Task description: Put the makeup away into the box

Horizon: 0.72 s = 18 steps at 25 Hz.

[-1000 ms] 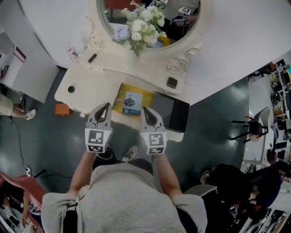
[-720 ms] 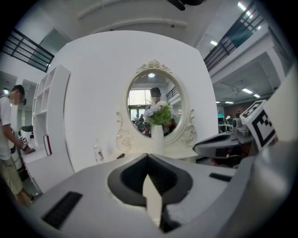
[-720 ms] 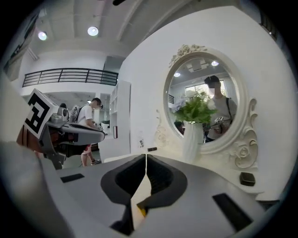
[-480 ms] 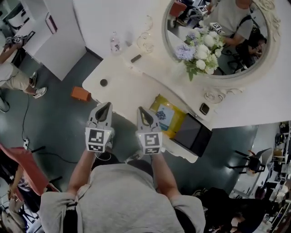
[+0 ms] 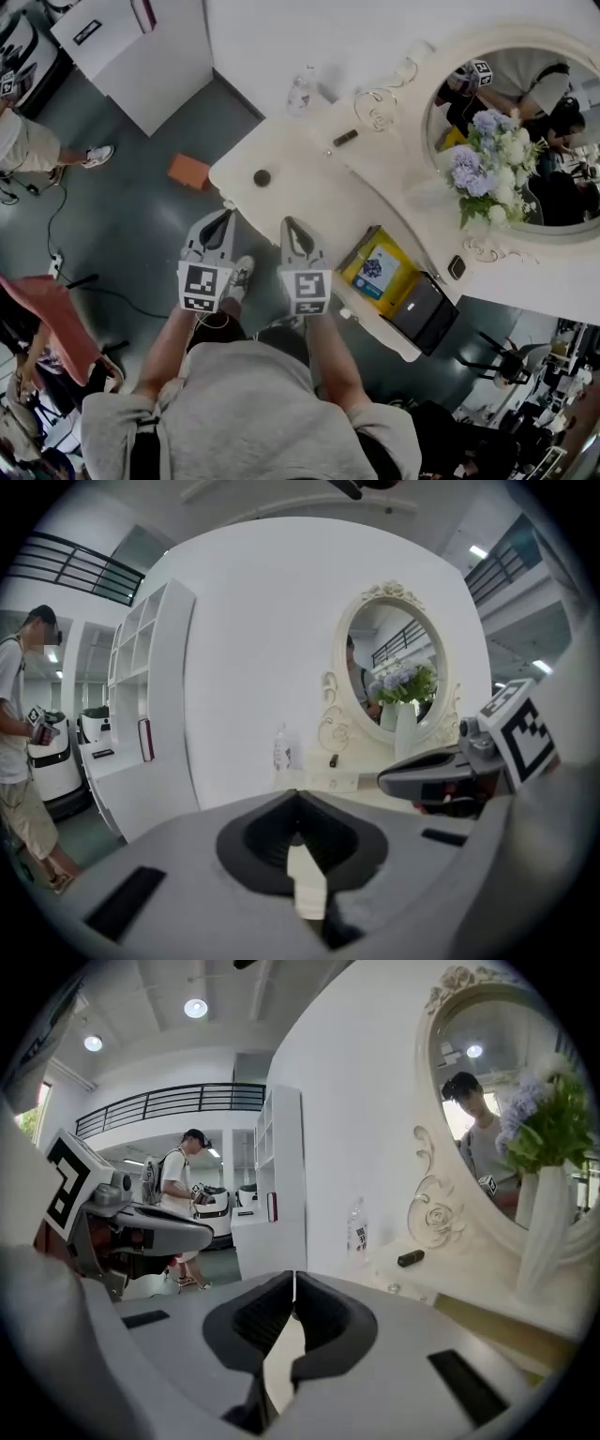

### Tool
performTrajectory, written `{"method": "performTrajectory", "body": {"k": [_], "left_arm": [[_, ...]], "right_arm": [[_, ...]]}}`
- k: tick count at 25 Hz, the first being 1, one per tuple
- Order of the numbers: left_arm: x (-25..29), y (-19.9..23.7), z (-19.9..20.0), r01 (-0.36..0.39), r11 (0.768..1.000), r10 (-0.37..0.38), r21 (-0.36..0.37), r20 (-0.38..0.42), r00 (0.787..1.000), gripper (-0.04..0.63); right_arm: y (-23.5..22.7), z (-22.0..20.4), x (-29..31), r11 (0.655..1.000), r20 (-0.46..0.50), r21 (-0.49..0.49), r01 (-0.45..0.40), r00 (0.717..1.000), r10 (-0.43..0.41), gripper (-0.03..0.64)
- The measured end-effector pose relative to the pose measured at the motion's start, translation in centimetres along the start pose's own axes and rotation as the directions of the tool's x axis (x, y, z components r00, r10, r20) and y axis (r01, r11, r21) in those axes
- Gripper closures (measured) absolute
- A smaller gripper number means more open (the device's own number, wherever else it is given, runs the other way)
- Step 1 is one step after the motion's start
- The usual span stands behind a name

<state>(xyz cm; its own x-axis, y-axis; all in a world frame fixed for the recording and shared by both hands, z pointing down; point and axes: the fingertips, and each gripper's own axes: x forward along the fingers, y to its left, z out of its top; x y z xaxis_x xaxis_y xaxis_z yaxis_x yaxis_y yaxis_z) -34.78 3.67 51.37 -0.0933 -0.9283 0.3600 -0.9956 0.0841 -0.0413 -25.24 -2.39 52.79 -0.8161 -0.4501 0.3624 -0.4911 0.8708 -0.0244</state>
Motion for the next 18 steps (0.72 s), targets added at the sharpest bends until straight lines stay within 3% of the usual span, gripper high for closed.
{"method": "performTrajectory", "body": {"k": [10, 11, 13, 18], "left_arm": [[3.4, 5.2, -4.4, 0.003, 0.998, -0.007, -0.057, -0.081, 0.997, 0.595], [3.6, 5.5, -4.7, 0.005, 0.998, -0.011, -0.059, -0.086, 0.996, 0.594], [4.2, 6.0, -5.2, 0.012, 0.998, -0.018, -0.064, -0.097, 0.995, 0.594], [5.2, 7.1, -6.8, 0.02, 0.996, -0.031, -0.084, -0.129, 0.991, 0.594]], "right_arm": [[0.2, -3.8, 8.2, 0.999, -0.117, 0.044, -0.003, 0.993, 0.008, 0.592], [0.3, -4.2, 8.9, 0.999, -0.128, 0.052, -0.007, 0.992, 0.013, 0.578], [0.3, -5.1, 10.4, 0.997, -0.156, 0.072, -0.016, 0.987, 0.027, 0.452], [0.1, -7.6, 13.5, 0.997, -0.219, 0.081, -0.013, 0.975, 0.03, 0.399]]}}
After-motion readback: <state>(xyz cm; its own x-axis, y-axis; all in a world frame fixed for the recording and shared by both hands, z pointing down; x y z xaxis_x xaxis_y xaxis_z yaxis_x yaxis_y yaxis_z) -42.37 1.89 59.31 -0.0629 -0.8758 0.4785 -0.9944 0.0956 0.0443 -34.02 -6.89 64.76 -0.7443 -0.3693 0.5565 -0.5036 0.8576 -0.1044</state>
